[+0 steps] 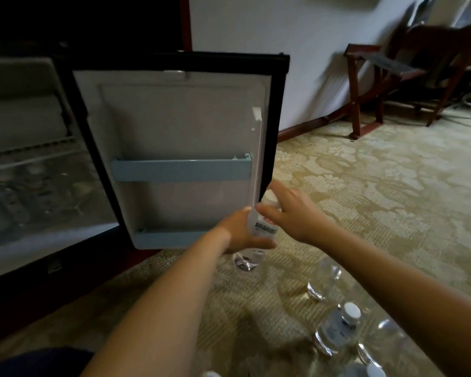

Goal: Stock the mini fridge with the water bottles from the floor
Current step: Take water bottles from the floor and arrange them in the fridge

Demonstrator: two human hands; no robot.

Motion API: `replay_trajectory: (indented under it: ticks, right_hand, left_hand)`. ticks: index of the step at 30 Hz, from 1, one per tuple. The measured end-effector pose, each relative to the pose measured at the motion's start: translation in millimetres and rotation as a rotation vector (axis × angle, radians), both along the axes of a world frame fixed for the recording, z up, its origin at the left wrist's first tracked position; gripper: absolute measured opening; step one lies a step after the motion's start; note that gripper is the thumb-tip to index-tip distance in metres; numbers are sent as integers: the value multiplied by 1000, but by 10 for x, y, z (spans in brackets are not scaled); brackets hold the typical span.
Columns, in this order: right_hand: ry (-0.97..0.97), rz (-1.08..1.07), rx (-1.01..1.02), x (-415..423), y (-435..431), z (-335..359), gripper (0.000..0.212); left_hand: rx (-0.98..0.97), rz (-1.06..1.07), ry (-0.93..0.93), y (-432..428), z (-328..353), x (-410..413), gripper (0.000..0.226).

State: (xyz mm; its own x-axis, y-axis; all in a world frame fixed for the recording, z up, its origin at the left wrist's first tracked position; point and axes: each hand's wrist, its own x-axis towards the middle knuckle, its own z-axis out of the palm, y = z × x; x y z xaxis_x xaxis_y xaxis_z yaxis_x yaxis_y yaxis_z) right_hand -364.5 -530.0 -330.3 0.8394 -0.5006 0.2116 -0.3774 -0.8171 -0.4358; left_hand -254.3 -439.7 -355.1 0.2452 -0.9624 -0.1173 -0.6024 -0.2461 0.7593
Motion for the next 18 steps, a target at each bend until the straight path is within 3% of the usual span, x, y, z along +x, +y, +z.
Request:
replay_trajectory:
  ticks: [4,10,18]
  right_hand:
    - [-93,60,-26,207,216,359,27]
    - [-147,153,-104,572,510,766,27]
    - [-198,371,-271,1385,1167,1041,24]
  left_hand:
    - [-29,34,-48,209,387,256,36]
    - [-48,68,-278,607,854,668,21]
    - [-139,186,-296,1435,1078,1384,29]
